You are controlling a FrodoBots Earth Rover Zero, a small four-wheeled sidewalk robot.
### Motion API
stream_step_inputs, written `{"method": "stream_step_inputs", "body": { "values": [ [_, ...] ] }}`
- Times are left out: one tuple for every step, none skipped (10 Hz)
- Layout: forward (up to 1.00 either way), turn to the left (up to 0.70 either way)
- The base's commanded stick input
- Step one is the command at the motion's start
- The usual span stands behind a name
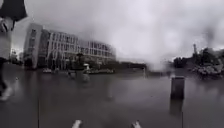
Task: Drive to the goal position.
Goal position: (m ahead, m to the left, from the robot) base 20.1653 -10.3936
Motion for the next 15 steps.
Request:
{"method": "stream_step_inputs", "body": {
  "values": [
    [0.7, -0.35],
    [0.7, -0.35],
    [0.7, -0.04],
    [0.7, 0.0],
    [0.7, 0.0],
    [0.7, 0.0],
    [0.7, 0.0],
    [0.7, 0.0],
    [0.7, 0.0],
    [0.7, 0.0],
    [0.7, 0.0],
    [0.7, 0.0],
    [0.7, -0.01],
    [0.7, -0.2],
    [0.7, -0.34]
  ]
}}
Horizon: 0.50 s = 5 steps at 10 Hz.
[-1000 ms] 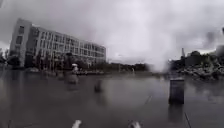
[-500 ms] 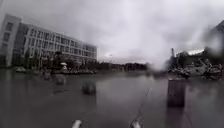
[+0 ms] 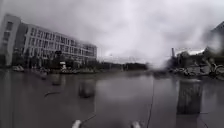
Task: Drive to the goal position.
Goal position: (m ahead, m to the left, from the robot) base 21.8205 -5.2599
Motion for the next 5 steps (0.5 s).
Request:
{"method": "stream_step_inputs", "body": {
  "values": [
    [0.7, -0.34],
    [0.7, -0.35],
    [0.7, -0.34],
    [0.7, -0.35],
    [0.7, -0.34]
  ]
}}
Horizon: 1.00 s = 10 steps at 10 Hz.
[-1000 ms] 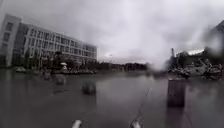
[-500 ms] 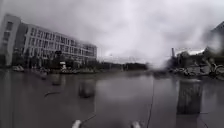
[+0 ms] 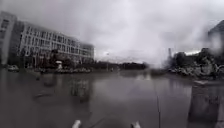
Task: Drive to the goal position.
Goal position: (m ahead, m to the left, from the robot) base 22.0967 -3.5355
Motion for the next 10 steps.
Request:
{"method": "stream_step_inputs", "body": {
  "values": [
    [0.7, -0.34],
    [0.7, -0.13],
    [0.7, 0.0],
    [0.7, 0.0],
    [0.7, 0.0],
    [0.7, 0.0],
    [0.7, 0.0],
    [0.7, 0.0],
    [0.7, 0.0],
    [0.7, 0.0]
  ]
}}
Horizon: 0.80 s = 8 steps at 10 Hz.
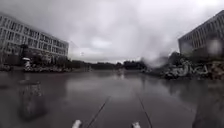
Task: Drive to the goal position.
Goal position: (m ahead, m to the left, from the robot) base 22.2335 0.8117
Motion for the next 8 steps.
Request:
{"method": "stream_step_inputs", "body": {
  "values": [
    [0.7, 0.0],
    [0.7, -0.03],
    [0.7, -0.24],
    [0.7, -0.34],
    [0.7, -0.34],
    [0.7, -0.3],
    [0.7, -0.11],
    [0.7, 0.0]
  ]
}}
